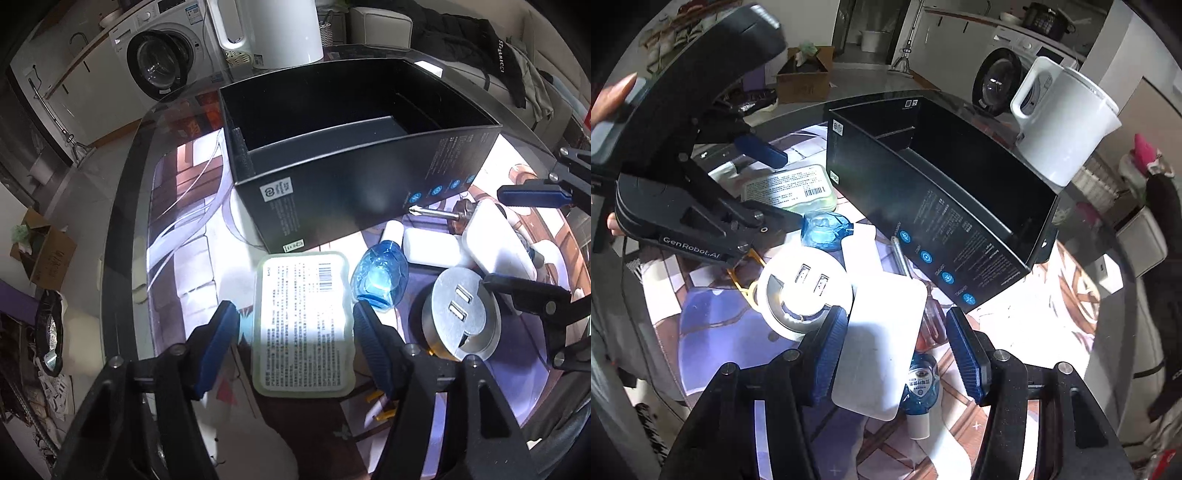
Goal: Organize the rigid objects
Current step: 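Grasp the green-lidded container with the left tool while the right tool grasps the white power bank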
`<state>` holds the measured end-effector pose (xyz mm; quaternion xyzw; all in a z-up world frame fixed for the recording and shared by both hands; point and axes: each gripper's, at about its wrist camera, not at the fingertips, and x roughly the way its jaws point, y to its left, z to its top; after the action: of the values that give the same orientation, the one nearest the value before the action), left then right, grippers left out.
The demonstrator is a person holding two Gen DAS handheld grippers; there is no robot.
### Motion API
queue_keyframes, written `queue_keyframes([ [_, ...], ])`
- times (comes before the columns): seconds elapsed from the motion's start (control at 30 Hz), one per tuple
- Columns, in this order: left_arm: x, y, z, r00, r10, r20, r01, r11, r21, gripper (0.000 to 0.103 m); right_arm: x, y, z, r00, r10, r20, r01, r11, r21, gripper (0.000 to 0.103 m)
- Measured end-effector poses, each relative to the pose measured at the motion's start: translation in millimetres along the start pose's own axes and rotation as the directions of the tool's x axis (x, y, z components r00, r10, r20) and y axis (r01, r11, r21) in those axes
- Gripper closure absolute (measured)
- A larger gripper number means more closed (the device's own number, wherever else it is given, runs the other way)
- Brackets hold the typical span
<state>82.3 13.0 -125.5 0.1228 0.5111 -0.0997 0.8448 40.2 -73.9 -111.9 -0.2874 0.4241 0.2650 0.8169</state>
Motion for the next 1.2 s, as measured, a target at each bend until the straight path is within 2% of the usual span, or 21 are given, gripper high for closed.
queue_keyframes([
  [0.07,1,-1,5,1.0,0.004,0.001,-0.004,1.0,0.001,0.036,0,-2,0,1.0,0.013,-0.004,-0.013,1.0,0.021,0.048],
  [0.1,2,-1,5,1.0,0.005,0.002,-0.005,1.0,0.002,0.037,1,-4,0,1.0,0.027,-0.012,-0.026,0.999,0.035,0.054],
  [0.13,2,0,7,1.0,0.002,0.001,-0.002,1.0,0.0,0.038,3,-7,0,1.0,0.025,-0.017,-0.024,0.999,0.037,0.055],
  [0.2,2,-2,7,1.0,-0.018,0.0,0.018,1.0,-0.007,0.048,7,-2,-1,0.999,-0.022,-0.023,0.022,1.0,-0.005,0.057],
  [0.3,1,-5,8,1.0,-0.008,-0.008,0.007,1.0,-0.006,0.048,7,2,0,0.998,-0.06,-0.015,0.06,0.998,-0.024,0.064],
  [0.47,-3,-9,4,1.0,0.004,-0.002,-0.004,1.0,0.008,0.048,5,-4,-2,1.0,-0.016,-0.009,0.016,1.0,0.016,0.064],
  [0.67,-22,-4,5,0.998,-0.005,0.057,0.006,1.0,-0.007,0.048,-11,-16,1,0.999,-0.013,0.047,0.01,0.998,0.066,0.064],
  [0.8,-47,1,4,0.989,0.024,0.146,-0.021,0.999,-0.025,0.048,-28,-23,5,0.993,0.0,0.122,-0.015,0.992,0.125,0.064],
  [1.0,-87,7,5,0.951,0.026,0.307,-0.012,0.999,-0.046,0.048,-55,-31,11,0.964,-0.045,0.263,0.002,0.986,0.164,0.064],
  [1.1,-106,5,4,0.915,0.043,0.401,-0.027,0.999,-0.047,0.048,-68,-34,13,0.939,-0.062,0.339,-0.003,0.982,0.187,0.064],
  [1.2,-125,3,1,0.863,0.07,0.501,-0.052,0.997,-0.05,0.048,-85,-37,12,0.895,-0.08,0.439,-0.016,0.977,0.211,0.064],
])
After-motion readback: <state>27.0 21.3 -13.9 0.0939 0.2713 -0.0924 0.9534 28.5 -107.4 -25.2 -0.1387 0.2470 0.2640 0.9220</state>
